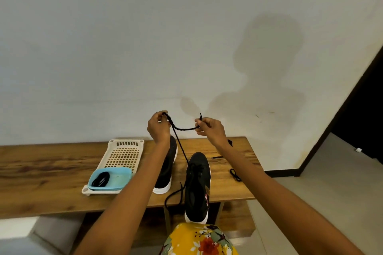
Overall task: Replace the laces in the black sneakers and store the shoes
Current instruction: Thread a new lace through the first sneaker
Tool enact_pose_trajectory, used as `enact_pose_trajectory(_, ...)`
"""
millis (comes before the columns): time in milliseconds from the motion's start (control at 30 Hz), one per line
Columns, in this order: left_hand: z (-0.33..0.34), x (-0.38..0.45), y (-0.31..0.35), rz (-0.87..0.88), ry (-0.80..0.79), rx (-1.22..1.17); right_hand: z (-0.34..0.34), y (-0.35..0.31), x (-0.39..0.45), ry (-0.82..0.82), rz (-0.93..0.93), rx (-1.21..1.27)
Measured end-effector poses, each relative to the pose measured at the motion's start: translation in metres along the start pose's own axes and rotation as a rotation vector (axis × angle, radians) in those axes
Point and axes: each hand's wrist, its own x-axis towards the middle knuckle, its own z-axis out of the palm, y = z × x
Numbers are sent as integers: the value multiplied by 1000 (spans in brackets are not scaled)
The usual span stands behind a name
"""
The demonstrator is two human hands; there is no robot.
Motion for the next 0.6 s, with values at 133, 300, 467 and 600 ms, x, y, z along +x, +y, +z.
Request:
enact_pose_trajectory(133, -9, -6, -20, 5, -180, 223, 6, 9, -4, 15, 2, -58)
enact_pose_trajectory(300, -5, -23, -50, 1, -506, 459, 21, 39, -3, 42, 83, -214)
enact_pose_trajectory(467, 0, -35, -74, -67, -650, 313, 33, 72, -3, 46, 147, -288)
enact_pose_trajectory(600, 1, -37, -96, 7, -548, 330, 35, 90, -6, 17, 169, -301)
